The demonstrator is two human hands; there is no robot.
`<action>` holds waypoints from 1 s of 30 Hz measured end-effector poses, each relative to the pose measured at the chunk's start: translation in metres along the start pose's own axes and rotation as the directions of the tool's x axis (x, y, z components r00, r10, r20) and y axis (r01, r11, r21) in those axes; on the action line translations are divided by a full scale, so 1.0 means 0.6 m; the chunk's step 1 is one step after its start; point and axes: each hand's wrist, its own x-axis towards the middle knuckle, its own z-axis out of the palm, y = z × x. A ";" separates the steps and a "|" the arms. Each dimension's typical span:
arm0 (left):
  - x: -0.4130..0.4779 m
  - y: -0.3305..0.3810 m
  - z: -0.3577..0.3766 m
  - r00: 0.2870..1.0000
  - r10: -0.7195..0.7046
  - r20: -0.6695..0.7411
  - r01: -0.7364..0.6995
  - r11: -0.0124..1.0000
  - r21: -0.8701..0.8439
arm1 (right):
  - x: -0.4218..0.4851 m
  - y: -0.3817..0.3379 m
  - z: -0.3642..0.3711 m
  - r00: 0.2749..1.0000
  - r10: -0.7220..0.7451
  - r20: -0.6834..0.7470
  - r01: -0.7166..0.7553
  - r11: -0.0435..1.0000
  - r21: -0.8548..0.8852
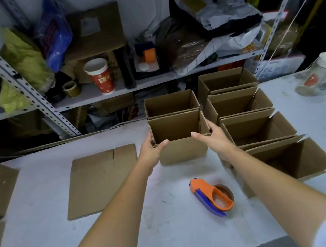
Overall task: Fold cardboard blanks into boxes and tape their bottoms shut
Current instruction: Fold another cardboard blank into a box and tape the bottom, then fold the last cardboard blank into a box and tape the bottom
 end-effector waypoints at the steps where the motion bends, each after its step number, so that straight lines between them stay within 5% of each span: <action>1: 0.004 0.004 0.001 1.000 -0.004 0.003 0.004 1.000 0.008 | 0.006 0.000 0.000 1.000 0.003 -0.002 -0.003 1.000 -0.002; 14: 0.009 0.012 -0.013 0.998 0.026 -0.050 -0.009 0.950 0.312 | -0.003 -0.030 -0.027 1.000 0.010 0.021 -0.006 0.987 -0.158; 21: -0.060 -0.005 -0.081 0.994 0.109 0.006 -0.098 0.862 0.497 | -0.097 -0.049 -0.049 0.990 -0.141 -0.028 0.126 0.946 -0.298; 26: -0.126 -0.063 -0.175 1.000 0.028 0.010 -0.029 0.805 0.592 | -0.167 -0.030 0.023 0.981 -0.149 0.128 0.190 0.883 -0.430; 30: -0.166 -0.123 -0.259 0.998 -0.044 -0.040 0.059 0.781 0.622 | -0.199 -0.018 0.124 0.964 -0.019 0.264 0.158 0.839 -0.520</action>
